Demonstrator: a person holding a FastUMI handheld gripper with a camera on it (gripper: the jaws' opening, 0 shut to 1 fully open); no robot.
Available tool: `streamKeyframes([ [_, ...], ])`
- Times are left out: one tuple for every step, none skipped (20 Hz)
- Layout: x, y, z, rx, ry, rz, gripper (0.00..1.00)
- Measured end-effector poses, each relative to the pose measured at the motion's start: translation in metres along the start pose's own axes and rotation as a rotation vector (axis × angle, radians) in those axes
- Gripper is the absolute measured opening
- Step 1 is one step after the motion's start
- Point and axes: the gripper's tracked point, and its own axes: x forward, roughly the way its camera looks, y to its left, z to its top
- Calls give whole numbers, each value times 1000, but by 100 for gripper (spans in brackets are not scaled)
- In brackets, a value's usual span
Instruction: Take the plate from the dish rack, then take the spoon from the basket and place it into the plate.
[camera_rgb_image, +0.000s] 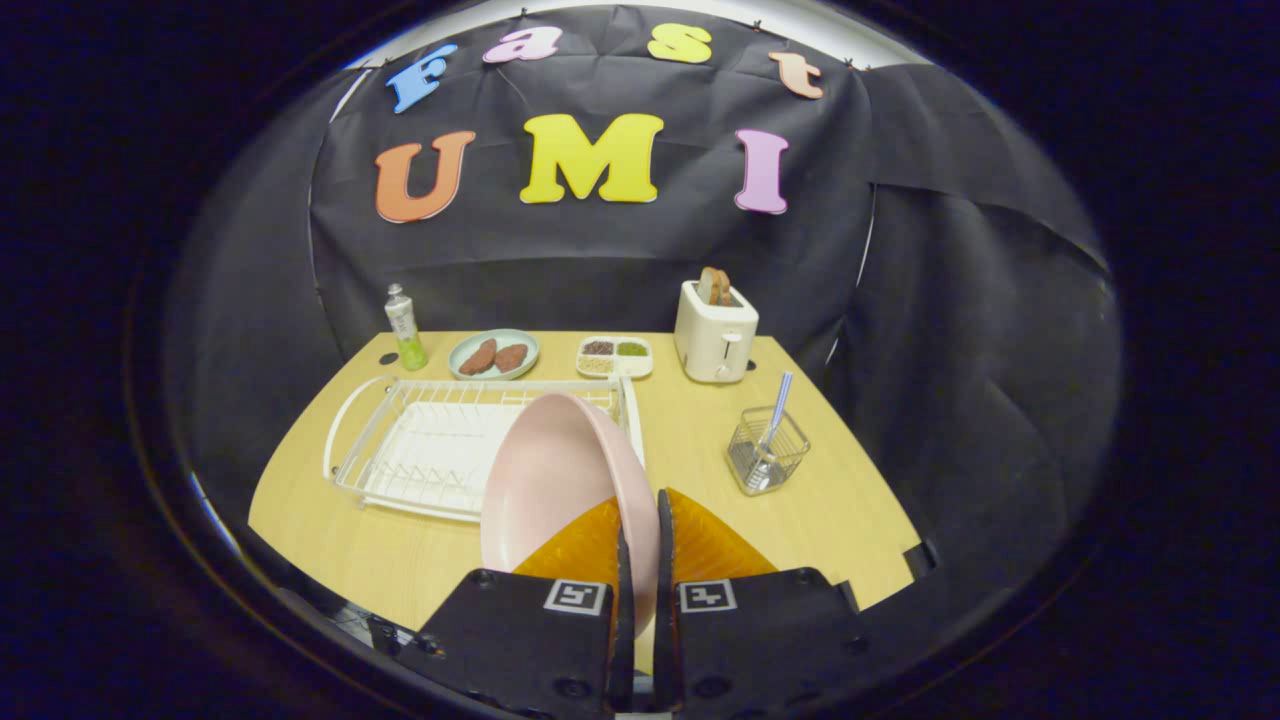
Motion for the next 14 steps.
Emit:
streamKeyframes([
  [4, 4, -16, 15, 18, 34, 13],
  [8, 9, -30, 24, 35, 63, 13],
  [11, 14, -44, 25, 52, 87, 13],
  [18, 19, -55, 31, 72, 109, 13],
  [26, 25, -68, 45, 97, 127, 13],
  [33, 31, -78, 52, 115, 151, 13],
  [37, 33, -87, 61, 133, 163, 13],
  [44, 33, -95, 67, 147, 165, 13],
  [51, 31, -101, 64, 154, 158, 13],
  [57, 27, -105, 61, 150, 153, 13],
  [58, 25, -100, 81, 135, 164, 14],
  [65, 21, -103, 93, 132, 171, 14],
  [70, 15, -107, 99, 135, 175, 14],
  [75, 11, -111, 105, 137, 176, 15],
])
